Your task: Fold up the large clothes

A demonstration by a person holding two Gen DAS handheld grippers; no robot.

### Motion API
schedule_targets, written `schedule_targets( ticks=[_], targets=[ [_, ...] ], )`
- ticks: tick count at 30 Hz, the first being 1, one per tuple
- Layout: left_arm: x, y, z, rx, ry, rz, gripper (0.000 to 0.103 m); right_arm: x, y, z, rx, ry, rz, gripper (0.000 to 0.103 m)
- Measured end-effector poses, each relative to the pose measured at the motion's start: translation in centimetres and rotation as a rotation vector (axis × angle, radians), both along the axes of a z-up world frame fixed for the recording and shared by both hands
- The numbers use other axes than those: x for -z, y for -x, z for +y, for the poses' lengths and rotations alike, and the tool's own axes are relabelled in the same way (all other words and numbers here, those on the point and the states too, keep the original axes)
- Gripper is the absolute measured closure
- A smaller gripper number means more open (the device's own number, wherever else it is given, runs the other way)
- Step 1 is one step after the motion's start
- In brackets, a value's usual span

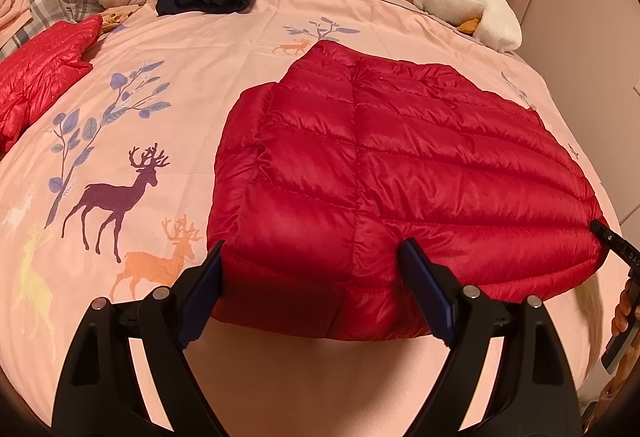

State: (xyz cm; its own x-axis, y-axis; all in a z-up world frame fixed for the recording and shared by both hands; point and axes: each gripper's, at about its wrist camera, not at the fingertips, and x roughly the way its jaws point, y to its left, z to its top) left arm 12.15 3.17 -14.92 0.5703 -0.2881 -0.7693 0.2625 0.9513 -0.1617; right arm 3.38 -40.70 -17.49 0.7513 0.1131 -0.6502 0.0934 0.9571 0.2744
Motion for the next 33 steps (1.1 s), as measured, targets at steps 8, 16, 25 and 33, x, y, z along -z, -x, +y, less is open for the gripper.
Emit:
schedule_targets(
  ticks=[8,16,25,33],
  targets=[
    [-1.0,0.6,-0.2,-0.001,-0.024,-0.038,0.017,-1.6,1.0,0.1,0.037,0.006,-0.06,0.071],
    [-2.4,1.0,-0.8,-0.003,-0.024,-0.083,0.017,-4.4,1.2,2.7,-0.02,0.063,-0.15,0.057],
    [-3.5,0.9,-3.0,0.046,-0.004,-0.123,0.017,-5.0,-1.3,7.2,-0.114,0.099,-0.167,0.047],
    [-2.5,0.6,-5.0,0.089,-0.036,-0.114,0.017,-3.9,-3.2,10.1,-0.163,0.147,-0.136,0.047]
  ],
)
